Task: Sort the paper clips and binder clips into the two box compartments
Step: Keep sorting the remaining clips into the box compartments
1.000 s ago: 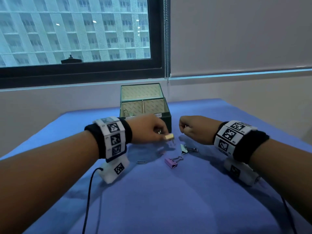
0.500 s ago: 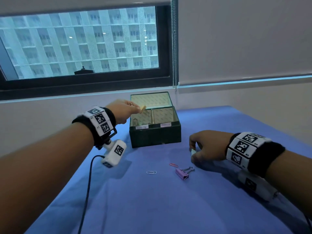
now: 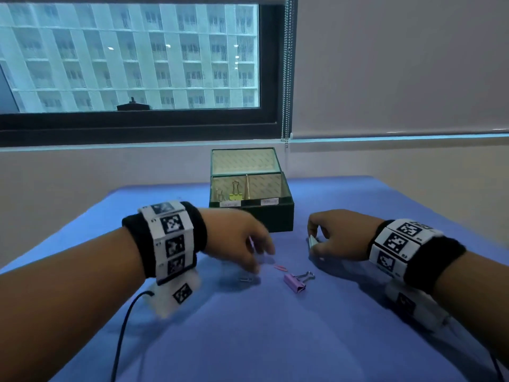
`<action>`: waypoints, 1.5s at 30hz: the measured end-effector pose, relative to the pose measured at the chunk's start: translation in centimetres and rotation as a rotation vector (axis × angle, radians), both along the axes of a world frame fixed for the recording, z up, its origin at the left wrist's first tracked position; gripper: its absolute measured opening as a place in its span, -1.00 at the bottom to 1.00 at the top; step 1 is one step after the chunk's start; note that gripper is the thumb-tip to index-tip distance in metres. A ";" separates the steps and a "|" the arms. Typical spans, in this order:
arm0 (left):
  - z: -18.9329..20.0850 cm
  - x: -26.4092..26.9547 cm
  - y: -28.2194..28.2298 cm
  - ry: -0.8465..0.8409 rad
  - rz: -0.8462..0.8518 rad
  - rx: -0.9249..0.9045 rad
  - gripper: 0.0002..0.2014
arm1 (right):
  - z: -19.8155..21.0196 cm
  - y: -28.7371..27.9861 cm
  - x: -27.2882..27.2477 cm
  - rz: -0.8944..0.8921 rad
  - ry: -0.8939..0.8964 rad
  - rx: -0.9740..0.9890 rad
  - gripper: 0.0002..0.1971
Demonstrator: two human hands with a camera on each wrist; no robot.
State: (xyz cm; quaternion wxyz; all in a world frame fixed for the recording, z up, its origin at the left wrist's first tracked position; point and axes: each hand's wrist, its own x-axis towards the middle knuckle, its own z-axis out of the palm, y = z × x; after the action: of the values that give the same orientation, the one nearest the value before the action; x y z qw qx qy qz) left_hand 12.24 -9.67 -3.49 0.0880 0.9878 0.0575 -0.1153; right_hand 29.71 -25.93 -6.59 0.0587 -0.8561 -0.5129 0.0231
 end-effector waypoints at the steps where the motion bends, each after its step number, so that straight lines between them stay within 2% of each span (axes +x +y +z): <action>1: -0.6 -0.3 -0.6 0.054 -0.019 0.080 -0.55 | 0.0 0.0 0.0 -0.003 -0.004 0.001 -0.76; 4: -1.6 -1.2 -1.1 0.056 0.029 0.220 -0.57 | 0.0 0.1 0.1 -0.009 -0.021 0.006 -0.74; 8: -2.1 -2.2 -0.3 -0.015 0.082 0.139 -0.79 | 0.3 0.3 0.0 0.016 -0.054 0.058 -0.77; 11: -2.6 -2.4 0.0 -0.068 0.023 0.101 -0.88 | 1.8 1.5 -0.7 0.044 -0.104 0.116 -0.79; 16: -3.0 -0.5 -0.3 -0.272 -0.148 -0.003 -0.95 | 5.6 6.8 -2.0 0.067 -0.153 0.236 -0.77; 21: -3.5 0.5 -0.9 -0.191 -0.234 -0.053 -0.97 | 8.7 12.2 -3.5 0.053 -0.121 0.121 -0.70; 24: -3.7 0.4 -0.9 -0.201 -0.217 -0.018 -0.98 | 9.1 14.5 -3.7 0.074 -0.114 0.153 -0.70; 25: -3.7 0.4 -0.9 -0.207 -0.209 -0.005 -0.97 | 9.0 15.1 -3.6 0.084 -0.086 0.169 -0.66; 27: -3.6 0.3 -0.9 -0.207 -0.188 0.008 -0.95 | 8.8 15.6 -3.4 0.086 0.000 0.160 -0.43; 29: -3.6 0.2 -0.9 -0.204 -0.173 0.017 -0.92 | 8.6 15.3 -3.1 0.061 0.017 0.134 -0.24; 30: -3.6 0.2 -0.8 -0.205 -0.168 0.029 -0.91 | 8.6 14.6 -3.0 0.040 -0.001 0.148 -0.24; 31: -3.6 0.2 -0.7 -0.212 -0.158 0.040 -0.91 | 8.4 13.7 -3.0 0.020 -0.043 0.177 -0.30; 33: -3.3 0.3 -0.3 -0.252 -0.098 0.052 -0.92 | 7.7 11.3 -3.1 0.016 -0.151 0.218 -0.56; 35: -2.3 0.6 0.7 -0.325 -0.008 0.083 -0.91 | 6.4 8.1 -3.4 0.069 -0.179 0.092 -0.80; 38: 0.0 1.6 2.6 -0.493 0.141 0.034 -0.92 | 4.6 2.9 -4.3 0.113 -0.073 -0.236 -0.85; 42: 2.4 4.0 4.8 -0.710 0.303 -0.139 -0.93 | 3.1 0.0 -4.3 0.093 0.139 -0.169 -0.81; 45: 2.7 6.0 5.6 -0.721 0.414 -0.244 -0.93 | 1.4 0.3 -3.8 0.108 0.173 -0.188 -0.79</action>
State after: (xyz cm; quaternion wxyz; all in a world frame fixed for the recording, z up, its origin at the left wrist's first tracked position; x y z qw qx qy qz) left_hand 18.23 -4.11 -0.75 0.2399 0.9147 0.2060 0.2515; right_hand 25.91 -25.58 -5.19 0.0209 -0.8237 -0.5470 0.1479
